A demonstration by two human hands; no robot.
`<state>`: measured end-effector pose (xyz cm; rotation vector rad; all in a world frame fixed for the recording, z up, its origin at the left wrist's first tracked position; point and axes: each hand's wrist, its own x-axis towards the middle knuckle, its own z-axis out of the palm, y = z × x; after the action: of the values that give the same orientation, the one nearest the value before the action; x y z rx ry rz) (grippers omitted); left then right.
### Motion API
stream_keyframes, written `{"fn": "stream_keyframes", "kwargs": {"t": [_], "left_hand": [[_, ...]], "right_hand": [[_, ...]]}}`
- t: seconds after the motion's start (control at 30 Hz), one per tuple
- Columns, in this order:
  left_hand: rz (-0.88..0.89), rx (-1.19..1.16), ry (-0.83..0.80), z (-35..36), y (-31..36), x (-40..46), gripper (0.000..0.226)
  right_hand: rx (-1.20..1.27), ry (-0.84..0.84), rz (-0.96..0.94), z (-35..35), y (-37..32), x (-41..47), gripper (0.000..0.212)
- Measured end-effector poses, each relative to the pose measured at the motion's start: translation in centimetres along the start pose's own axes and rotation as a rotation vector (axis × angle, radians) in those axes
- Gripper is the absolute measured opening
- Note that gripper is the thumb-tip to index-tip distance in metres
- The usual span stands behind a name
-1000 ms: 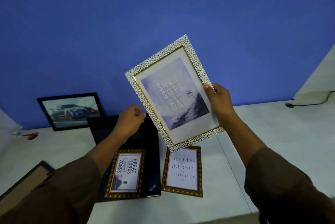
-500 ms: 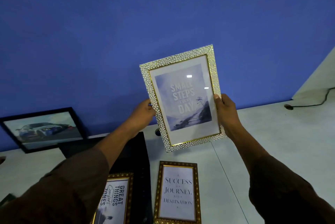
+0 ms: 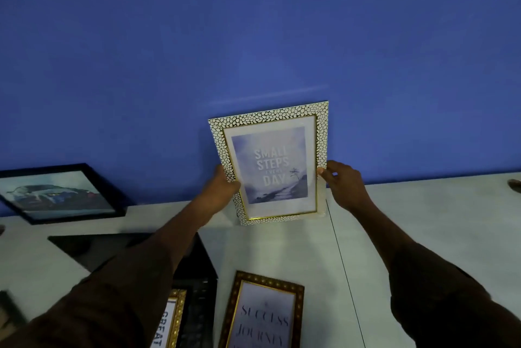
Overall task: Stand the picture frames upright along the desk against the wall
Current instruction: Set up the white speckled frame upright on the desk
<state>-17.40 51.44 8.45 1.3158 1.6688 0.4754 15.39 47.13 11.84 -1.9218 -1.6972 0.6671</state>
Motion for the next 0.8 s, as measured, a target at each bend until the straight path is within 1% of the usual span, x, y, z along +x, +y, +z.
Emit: {"fn": "stream_keyframes", "kwargs": {"t": [0.07,0.17,0.2,0.3,0.37,0.43,0.53,0.6,0.63,0.73,0.8], "left_hand": [[-0.032,-0.001,0.051,0.4,1.1,-0.6,0.054],[-0.058,-0.005,0.054,1.1,3.8,-2.7,0.053],[-0.063,0.002,0.057,1.4,4.2,-2.9,0.052],[-0.086,-0.01,0.052,2.5,4.0,-2.0,0.055],[-0.097,-0.018,0.056,3.0,4.0,-1.7,0.06],[-0.08,-0.018,0.049,3.6,4.0,-1.7,0.06],[-0.073,-0.033,0.063,4.2,3.9,-1.2,0.055],[-0.075,-0.041,0.085,4.6,4.1,-1.1,0.054],[-0.066,-0.052,0.096,4.8,4.2,-1.0,0.055],[-0.068,-0.096,0.127,5.3,4.2,-0.7,0.061],[-0.114,-0.138,0.131,5.6,3.6,-1.0,0.063]], "right_hand": [[0.006,-0.047,0.0,0.4,0.5,1.0,0.038],[0.025,-0.098,0.005,1.0,1.3,2.1,0.039],[0.03,-0.117,0.013,1.1,1.6,2.3,0.038],[0.051,-0.135,0.028,1.6,2.8,2.9,0.024],[0.045,-0.143,0.035,1.7,3.3,3.1,0.027],[0.036,-0.143,0.049,1.7,3.6,3.2,0.032],[0.007,-0.156,0.047,1.9,4.3,3.3,0.028],[-0.02,-0.169,0.056,2.1,4.7,3.3,0.019],[-0.035,-0.178,0.067,2.2,4.7,3.2,0.021],[-0.027,-0.175,0.116,2.0,4.7,2.7,0.039],[0.01,-0.17,0.216,1.8,4.7,1.8,0.046]]}}
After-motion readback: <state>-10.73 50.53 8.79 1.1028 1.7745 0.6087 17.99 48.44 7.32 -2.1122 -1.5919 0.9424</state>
